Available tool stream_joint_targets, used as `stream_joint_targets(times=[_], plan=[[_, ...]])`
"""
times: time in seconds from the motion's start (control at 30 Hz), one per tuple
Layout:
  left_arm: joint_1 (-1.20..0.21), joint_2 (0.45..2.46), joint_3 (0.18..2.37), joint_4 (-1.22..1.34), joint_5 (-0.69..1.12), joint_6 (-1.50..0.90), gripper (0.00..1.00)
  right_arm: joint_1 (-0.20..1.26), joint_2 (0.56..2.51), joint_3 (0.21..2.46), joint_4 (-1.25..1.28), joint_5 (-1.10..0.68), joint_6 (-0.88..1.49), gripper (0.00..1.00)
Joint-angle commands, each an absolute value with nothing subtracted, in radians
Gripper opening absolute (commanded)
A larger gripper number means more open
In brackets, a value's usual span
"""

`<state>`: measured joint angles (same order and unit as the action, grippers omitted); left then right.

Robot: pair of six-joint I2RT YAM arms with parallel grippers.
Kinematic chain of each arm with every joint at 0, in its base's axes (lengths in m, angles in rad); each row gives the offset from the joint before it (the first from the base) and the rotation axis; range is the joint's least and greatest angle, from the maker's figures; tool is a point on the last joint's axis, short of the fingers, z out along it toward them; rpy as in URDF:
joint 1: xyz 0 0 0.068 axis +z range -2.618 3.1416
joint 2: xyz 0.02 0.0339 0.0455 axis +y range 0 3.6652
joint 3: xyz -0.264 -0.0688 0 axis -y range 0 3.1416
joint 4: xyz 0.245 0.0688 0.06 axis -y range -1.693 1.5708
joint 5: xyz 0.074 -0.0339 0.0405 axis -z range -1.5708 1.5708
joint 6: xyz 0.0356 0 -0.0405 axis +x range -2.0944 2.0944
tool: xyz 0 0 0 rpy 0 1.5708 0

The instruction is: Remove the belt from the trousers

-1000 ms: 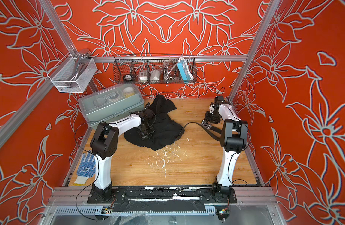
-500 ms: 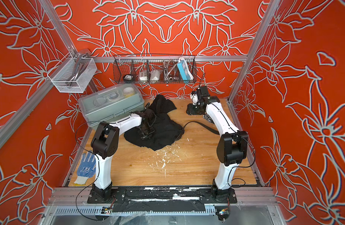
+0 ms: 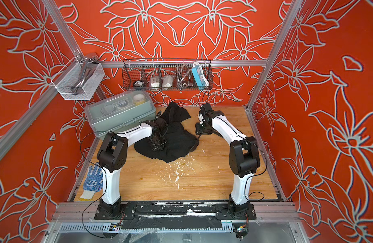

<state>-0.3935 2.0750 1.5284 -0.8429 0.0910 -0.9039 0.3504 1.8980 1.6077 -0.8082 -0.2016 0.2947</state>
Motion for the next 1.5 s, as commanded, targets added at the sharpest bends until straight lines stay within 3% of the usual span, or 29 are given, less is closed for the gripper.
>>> stream_joint_targets(times=[0.0,0.63,0.7,0.8,0.83,1.1,1.47], plan=[[-0.39,2.147,1.459,-0.948,0.075,-0.905,0.0,0.369,1.924,1.601,-0.824,-0.168,0.31,0.52],[-0.388,2.158,1.439,-0.925,0.1,-0.9,0.0,0.397,2.019,1.628,-0.822,-0.125,0.296,0.45],[-0.388,2.155,1.435,-0.925,0.103,-0.899,0.0,0.397,2.042,1.637,-0.797,-0.129,0.305,0.35],[-0.388,2.147,1.433,-0.925,0.096,-0.895,0.0,0.397,2.072,1.677,-0.813,-0.138,0.308,0.03],[-0.388,2.146,1.434,-0.926,0.094,-0.894,0.0,0.397,2.071,1.687,-0.822,-0.134,0.305,0.0],[-0.388,2.17,1.421,-0.944,0.04,-0.945,0.0,0.328,1.949,1.86,-0.974,-0.113,0.275,0.0],[-0.388,2.221,1.409,-0.904,0.065,-0.983,0.0,0.131,1.879,2.382,-1.305,-0.233,0.3,0.0]])
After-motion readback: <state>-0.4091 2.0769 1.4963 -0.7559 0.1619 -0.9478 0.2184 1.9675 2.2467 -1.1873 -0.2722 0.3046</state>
